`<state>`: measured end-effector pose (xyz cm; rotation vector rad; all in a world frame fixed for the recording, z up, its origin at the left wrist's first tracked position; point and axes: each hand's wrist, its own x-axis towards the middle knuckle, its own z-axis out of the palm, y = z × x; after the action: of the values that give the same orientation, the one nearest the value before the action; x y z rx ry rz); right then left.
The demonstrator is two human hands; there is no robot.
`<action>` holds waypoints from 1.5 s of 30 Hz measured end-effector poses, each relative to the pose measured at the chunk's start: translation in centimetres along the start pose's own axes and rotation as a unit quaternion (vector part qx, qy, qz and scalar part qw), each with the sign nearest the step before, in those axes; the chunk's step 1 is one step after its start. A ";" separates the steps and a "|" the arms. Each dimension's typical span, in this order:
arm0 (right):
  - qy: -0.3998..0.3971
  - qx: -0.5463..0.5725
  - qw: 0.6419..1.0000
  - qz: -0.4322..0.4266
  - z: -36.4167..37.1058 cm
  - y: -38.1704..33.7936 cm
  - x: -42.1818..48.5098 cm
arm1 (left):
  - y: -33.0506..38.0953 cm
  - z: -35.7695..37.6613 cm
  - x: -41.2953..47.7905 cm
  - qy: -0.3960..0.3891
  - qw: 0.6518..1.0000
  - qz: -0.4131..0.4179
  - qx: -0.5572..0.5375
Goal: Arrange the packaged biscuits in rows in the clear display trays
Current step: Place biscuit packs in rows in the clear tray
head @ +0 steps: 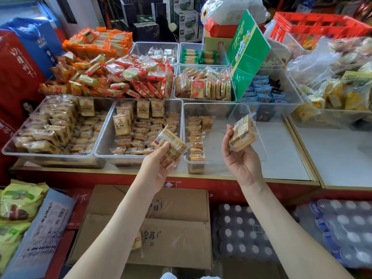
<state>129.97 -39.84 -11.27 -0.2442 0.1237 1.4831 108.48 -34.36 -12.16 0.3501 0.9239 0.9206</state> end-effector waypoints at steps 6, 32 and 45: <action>0.057 -0.282 0.958 -0.025 -0.6 -4.2 4.6 | 0.5 1.7 3.3 0.042 0.994 0.005 0.099; -0.059 -0.754 0.650 0.066 -1.9 -3.9 17.9 | -4.0 7.1 12.8 0.159 0.765 0.333 0.527; -0.174 -0.454 0.869 0.090 -1.6 -6.2 10.9 | -4.1 7.8 9.6 -0.115 0.960 0.132 0.220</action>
<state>137.21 -30.06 -14.76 -0.7266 -0.8904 1.6579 119.52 -28.17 -15.31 0.9605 0.8734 0.8872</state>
